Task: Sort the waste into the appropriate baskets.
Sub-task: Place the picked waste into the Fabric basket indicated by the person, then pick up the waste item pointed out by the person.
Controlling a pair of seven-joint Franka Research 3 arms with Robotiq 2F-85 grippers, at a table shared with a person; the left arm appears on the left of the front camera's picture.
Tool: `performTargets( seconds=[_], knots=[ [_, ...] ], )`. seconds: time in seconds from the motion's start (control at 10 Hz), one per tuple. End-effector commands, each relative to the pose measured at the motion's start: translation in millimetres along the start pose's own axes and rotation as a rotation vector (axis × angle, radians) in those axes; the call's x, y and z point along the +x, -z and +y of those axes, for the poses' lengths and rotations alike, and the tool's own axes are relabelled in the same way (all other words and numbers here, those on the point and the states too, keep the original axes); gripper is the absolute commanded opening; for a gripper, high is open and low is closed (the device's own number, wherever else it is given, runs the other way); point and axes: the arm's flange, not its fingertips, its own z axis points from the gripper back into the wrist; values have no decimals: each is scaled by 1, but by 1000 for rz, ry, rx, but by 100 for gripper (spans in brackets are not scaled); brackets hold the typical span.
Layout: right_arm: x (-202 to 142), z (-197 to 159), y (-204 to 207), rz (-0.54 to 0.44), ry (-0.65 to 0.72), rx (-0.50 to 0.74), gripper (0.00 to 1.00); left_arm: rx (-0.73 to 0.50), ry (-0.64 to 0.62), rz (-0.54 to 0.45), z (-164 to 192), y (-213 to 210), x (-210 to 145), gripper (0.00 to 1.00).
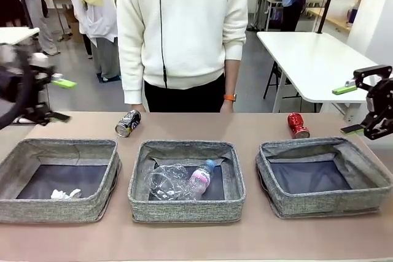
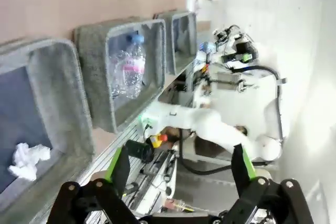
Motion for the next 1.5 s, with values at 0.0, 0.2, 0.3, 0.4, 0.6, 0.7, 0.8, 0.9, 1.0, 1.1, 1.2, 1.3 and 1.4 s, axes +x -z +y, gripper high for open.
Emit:
performTargets(
  seconds=[0.0,0.2,0.3,0.4,0.6,0.7,0.8,0.9,1.0,1.1,1.2,1.3,1.4],
  knots=[
    [-1,4,-2,8,12,-4,100,-138,64,-47,7,-7,-21,100],
    [-1,4,-2,8,12,-4,100,-63,11,-36,14,-18,-14,100],
    [-1,4,-2,8,12,-4,100,-63,11,-36,14,-18,-14,100],
    [-1,4,-2,8,12,-4,100,-63,11,-36,14,-18,-14,100],
    [-1,4,-2,8,12,-4,100,-63,11,-36,14,-18,-14,100],
    [-1,4,-2,8,12,-4,100,-63,11,-36,14,-18,-14,100],
    [-1,4,-2,8,12,-4,100,-63,11,-36,14,-18,-14,100],
    [-1,4,-2,8,12,-4,100,-63,11,-36,14,-18,-14,100],
    [-1,4,-2,8,12,-4,100,-63,11,-36,14,-18,-14,100],
    [-1,4,-2,8,12,-4,100,-63,11,-36,14,-18,-14,100],
    [-1,4,-2,8,12,-4,100,-63,11,-36,14,-18,-14,100],
    [-1,4,-2,8,12,-4,100,-63,11,-36,14,-18,-14,100],
    [-1,4,-2,8,12,-4,100,-63,11,-36,14,-18,-14,100]
  ],
)
